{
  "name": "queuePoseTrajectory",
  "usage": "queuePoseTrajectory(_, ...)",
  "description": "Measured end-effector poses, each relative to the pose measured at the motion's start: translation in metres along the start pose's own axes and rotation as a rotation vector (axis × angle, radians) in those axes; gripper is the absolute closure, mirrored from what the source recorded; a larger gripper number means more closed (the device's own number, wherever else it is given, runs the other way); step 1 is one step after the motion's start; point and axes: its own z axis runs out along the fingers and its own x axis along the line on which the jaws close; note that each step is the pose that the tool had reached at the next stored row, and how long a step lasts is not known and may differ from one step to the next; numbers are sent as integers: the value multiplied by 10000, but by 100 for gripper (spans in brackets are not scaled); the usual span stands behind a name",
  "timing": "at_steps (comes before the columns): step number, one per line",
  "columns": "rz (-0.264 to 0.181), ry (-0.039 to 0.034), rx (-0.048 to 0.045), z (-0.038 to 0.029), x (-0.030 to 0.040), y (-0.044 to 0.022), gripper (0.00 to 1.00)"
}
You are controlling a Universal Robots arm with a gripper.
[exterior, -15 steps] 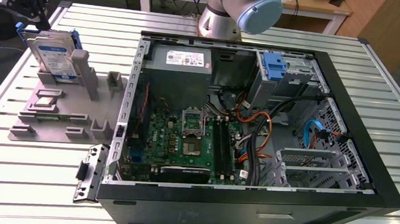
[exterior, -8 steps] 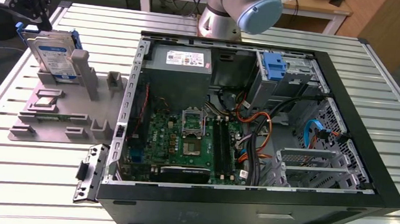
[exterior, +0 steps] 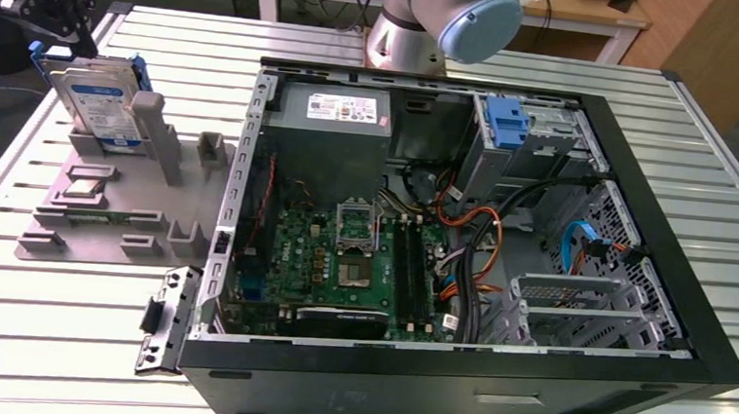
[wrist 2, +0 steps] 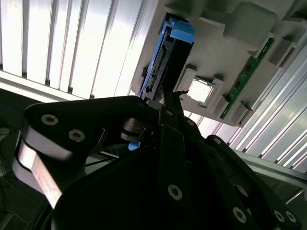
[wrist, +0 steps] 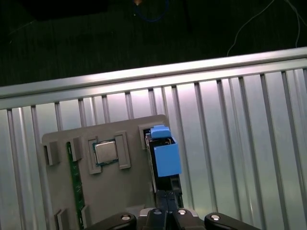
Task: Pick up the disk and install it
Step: 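Pick up the disk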
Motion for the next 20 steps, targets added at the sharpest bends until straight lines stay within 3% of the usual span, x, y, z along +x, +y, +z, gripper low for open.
queuePoseTrajectory(7,-491,-52,-34,7,0,0,89)
queuePoseTrajectory(20,-517,-53,-36,17,3,16,89)
